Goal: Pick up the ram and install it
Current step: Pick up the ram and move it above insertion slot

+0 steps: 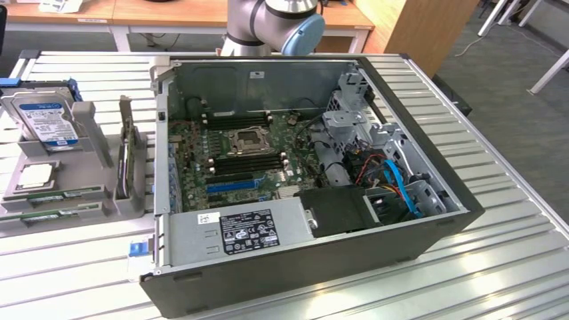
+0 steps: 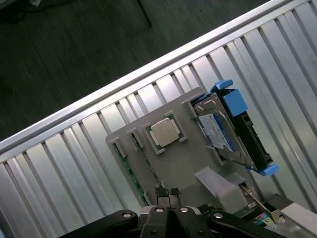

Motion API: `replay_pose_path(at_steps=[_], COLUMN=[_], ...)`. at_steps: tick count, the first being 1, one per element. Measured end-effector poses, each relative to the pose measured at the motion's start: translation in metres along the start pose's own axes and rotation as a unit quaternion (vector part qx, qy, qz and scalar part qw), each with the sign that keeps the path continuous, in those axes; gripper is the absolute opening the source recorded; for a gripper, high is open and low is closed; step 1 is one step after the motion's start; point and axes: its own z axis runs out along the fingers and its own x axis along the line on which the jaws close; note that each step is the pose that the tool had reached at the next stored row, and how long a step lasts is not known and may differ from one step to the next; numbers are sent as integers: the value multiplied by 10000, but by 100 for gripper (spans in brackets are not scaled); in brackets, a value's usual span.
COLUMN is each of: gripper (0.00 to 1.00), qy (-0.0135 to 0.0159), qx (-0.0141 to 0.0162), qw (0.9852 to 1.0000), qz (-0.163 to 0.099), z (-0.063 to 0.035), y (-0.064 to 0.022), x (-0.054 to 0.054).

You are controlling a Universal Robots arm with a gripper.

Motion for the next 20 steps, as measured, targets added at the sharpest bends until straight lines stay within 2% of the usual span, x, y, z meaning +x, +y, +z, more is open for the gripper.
replay_pose_path(at_steps=[10, 20], gripper=[10, 10], qy=[20, 41], qx=[-10, -22], qw=[9990, 9959], qz=[-437, -905], z=[0, 0], y=[0, 0], x=[0, -1])
